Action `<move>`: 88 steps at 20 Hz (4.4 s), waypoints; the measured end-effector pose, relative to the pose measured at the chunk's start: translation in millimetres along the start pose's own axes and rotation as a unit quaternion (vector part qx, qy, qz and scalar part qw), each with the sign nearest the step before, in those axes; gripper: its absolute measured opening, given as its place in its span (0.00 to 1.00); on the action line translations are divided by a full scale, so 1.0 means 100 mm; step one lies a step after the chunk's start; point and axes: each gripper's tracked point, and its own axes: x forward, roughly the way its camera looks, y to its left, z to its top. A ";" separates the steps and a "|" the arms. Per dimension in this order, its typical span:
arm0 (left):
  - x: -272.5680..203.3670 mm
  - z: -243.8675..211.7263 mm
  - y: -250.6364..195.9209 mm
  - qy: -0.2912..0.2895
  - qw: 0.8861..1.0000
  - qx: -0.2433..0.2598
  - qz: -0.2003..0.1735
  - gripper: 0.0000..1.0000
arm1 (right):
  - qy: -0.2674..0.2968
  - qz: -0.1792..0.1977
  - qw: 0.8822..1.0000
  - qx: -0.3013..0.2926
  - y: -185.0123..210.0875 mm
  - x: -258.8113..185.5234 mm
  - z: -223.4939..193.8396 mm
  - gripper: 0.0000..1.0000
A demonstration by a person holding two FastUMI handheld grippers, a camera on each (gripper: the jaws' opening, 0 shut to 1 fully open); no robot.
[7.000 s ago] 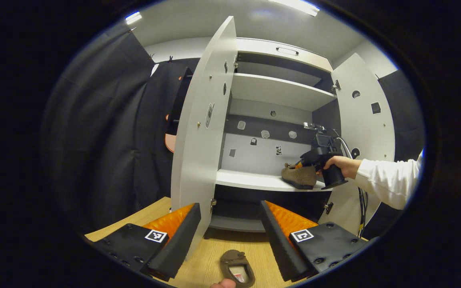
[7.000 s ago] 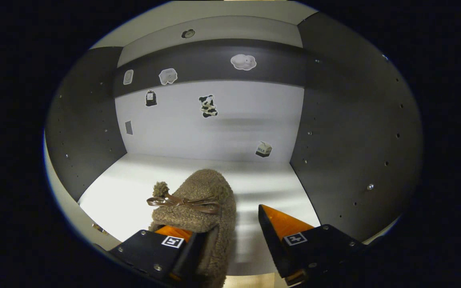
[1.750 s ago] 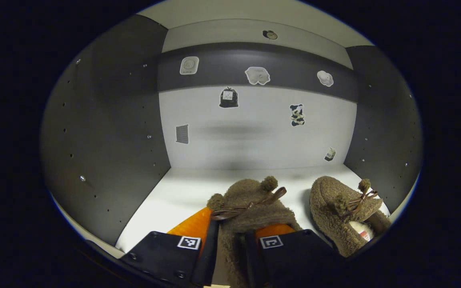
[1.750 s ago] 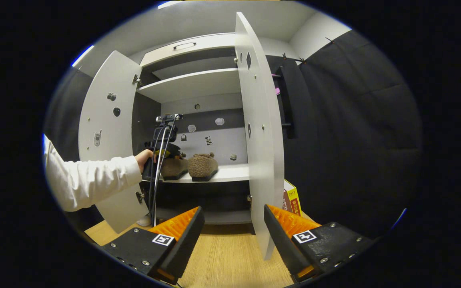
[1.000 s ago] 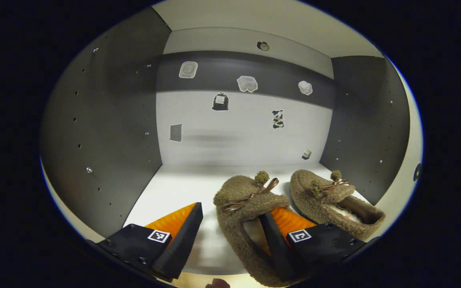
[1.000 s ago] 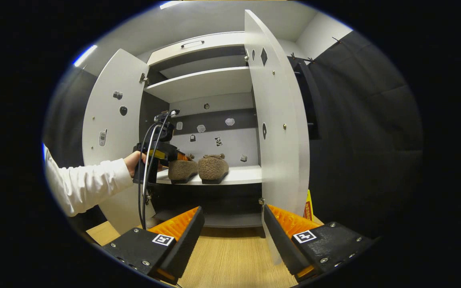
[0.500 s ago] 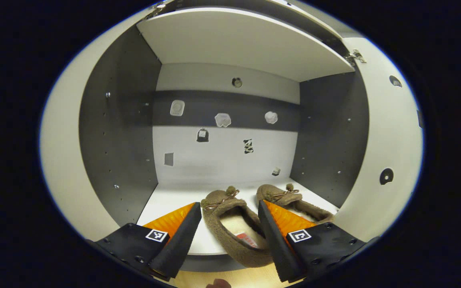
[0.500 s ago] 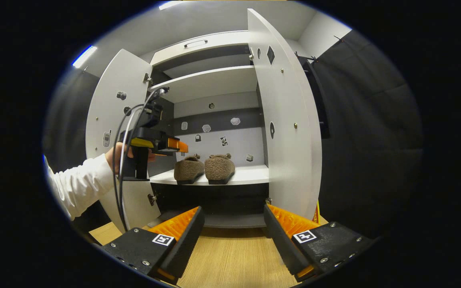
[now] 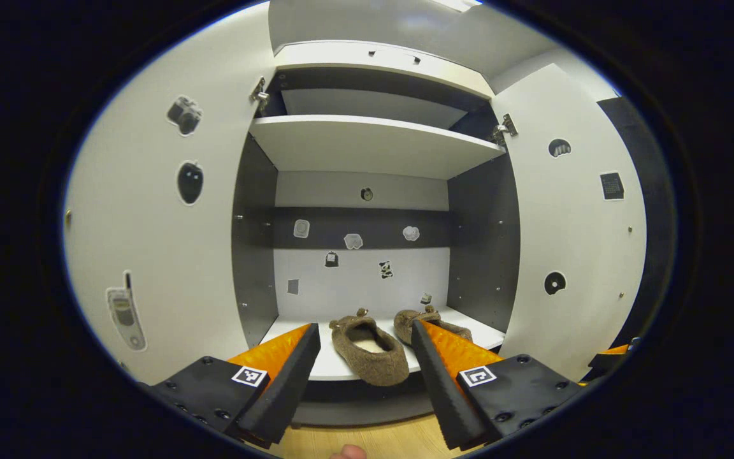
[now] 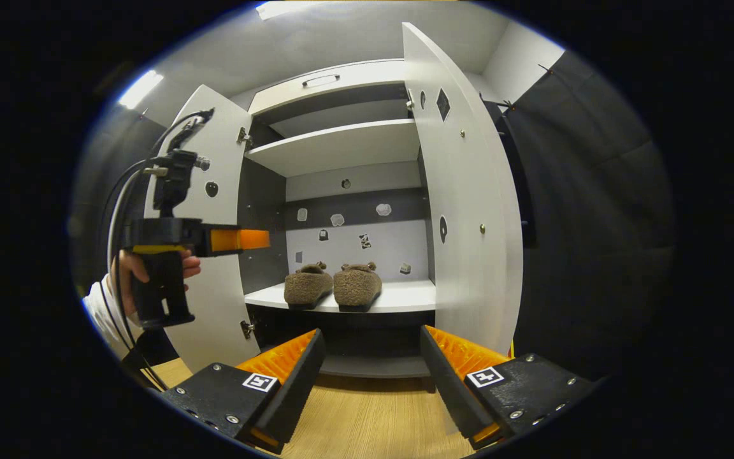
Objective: Grab one shoe with the right hand and put it into the shoe cabinet, grab the other shoe with the left hand and put it into the shoe cabinet; then close the right door with the right hand and the left door with the left hand.
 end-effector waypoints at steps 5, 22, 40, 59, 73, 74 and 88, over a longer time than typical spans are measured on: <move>-0.51 -0.39 0.16 0.005 0.998 -0.033 0.047 0.95 | -0.004 0.012 1.000 0.004 0.11 0.03 0.03 0.92; -1.14 -0.94 0.44 -0.018 0.993 0.020 0.113 0.96 | -0.033 -0.086 0.995 -0.030 -1.02 -0.54 1.09 0.92; -1.08 -1.01 0.27 -0.008 0.996 0.003 0.092 0.96 | -0.057 -0.145 0.986 -0.064 -2.00 0.04 1.79 0.91; -1.05 -0.97 0.27 -0.014 0.996 -0.004 0.085 0.96 | -0.067 -0.060 0.995 -0.050 -1.04 0.19 1.69 0.88; -1.14 -0.92 0.37 -0.019 0.995 0.002 0.098 0.96 | -0.053 0.044 0.998 -0.004 -0.23 0.80 1.50 0.91; -1.15 -0.93 0.38 -0.018 0.995 0.002 0.099 0.96 | -0.050 0.048 0.998 -0.004 -0.20 0.84 1.47 0.91; -1.18 -0.98 0.49 -0.016 0.994 0.004 0.106 0.94 | -0.035 0.050 0.998 -0.030 0.16 1.32 1.22 0.92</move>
